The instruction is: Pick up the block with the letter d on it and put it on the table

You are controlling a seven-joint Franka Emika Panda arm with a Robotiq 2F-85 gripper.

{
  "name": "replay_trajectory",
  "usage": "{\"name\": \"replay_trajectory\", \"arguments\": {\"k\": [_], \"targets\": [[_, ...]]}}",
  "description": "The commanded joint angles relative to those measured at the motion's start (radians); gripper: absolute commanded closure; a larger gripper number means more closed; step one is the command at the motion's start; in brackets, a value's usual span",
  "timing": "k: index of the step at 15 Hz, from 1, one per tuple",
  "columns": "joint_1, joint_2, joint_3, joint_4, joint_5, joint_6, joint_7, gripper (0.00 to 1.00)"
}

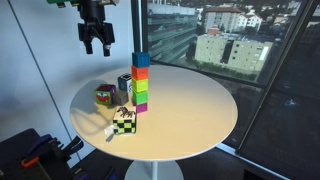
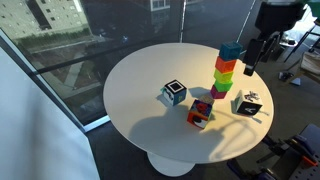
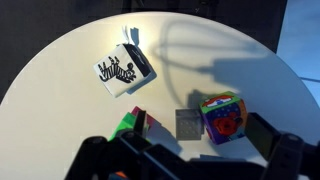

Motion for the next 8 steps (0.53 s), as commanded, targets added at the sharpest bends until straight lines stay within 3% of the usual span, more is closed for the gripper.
{"name": "replay_trajectory", "arguments": {"k": [1, 8], "targets": [[-0.012, -0.072, -0.011, -0.038, 0.029, 0.002, -0.028, 0.00], [-0.011, -0.064, -0.003, -0.032, 0.010, -0.001, -0.012, 0.00]]}}
